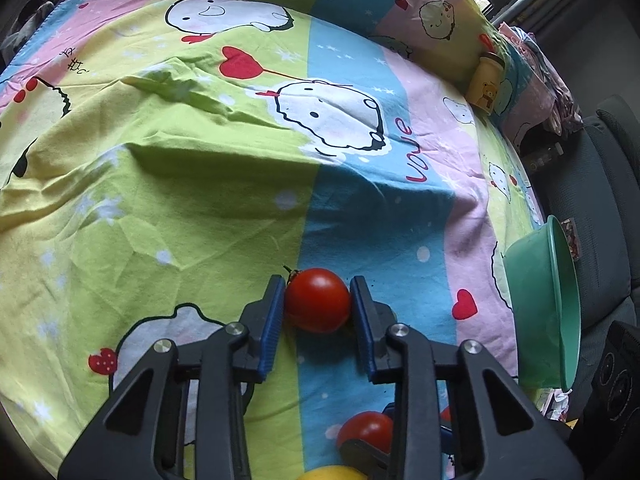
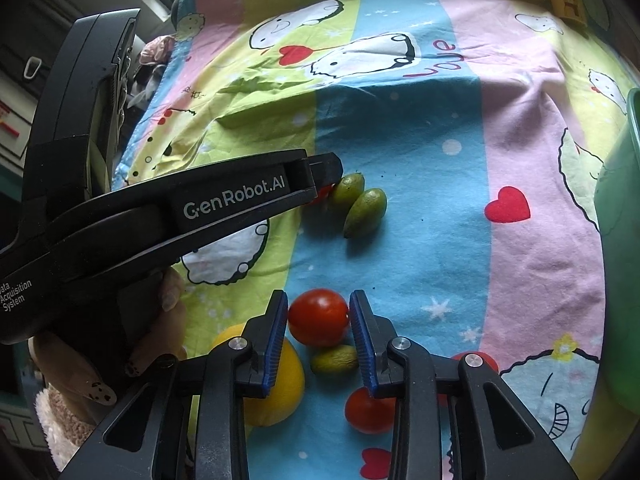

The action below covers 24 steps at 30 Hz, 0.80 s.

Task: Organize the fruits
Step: 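Lift the tomato in the left gripper while the right gripper carries its tomato toward the bowl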

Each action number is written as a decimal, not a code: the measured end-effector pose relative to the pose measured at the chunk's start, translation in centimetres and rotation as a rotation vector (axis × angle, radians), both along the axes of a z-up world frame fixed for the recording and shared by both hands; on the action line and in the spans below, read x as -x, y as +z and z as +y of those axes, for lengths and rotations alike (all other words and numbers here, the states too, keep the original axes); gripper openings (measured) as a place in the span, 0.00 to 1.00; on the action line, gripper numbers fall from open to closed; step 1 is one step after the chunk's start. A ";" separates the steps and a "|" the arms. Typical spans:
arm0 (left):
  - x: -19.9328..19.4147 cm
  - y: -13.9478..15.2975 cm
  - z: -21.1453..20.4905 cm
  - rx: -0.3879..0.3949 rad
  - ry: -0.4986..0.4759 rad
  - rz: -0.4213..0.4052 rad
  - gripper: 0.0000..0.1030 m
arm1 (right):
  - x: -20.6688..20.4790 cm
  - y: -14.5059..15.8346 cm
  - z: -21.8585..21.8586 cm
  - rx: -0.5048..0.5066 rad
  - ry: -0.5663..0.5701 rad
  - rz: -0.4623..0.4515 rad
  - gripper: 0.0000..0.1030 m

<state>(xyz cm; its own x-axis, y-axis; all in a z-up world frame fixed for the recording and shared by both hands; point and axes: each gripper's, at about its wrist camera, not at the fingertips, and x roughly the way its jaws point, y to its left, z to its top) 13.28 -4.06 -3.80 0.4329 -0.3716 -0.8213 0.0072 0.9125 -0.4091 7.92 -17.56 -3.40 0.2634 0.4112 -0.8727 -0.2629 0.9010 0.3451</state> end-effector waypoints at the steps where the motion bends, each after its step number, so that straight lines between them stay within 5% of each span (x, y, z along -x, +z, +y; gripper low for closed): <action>1: 0.0 0.0 0.0 -0.001 0.000 -0.001 0.32 | -0.1 0.0 0.0 -0.003 -0.003 0.001 0.32; 24: 3.1 1.9 0.7 0.005 0.022 -0.057 0.31 | -1.5 0.6 -3.9 0.037 -0.203 -0.046 0.32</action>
<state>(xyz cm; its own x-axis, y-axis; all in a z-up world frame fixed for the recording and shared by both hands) 10.21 -3.38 -1.87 0.4870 -0.3652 -0.7934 0.0104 0.9108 -0.4128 9.43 -21.51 -2.81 0.3778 0.3135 -0.8712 -0.0892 0.9489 0.3028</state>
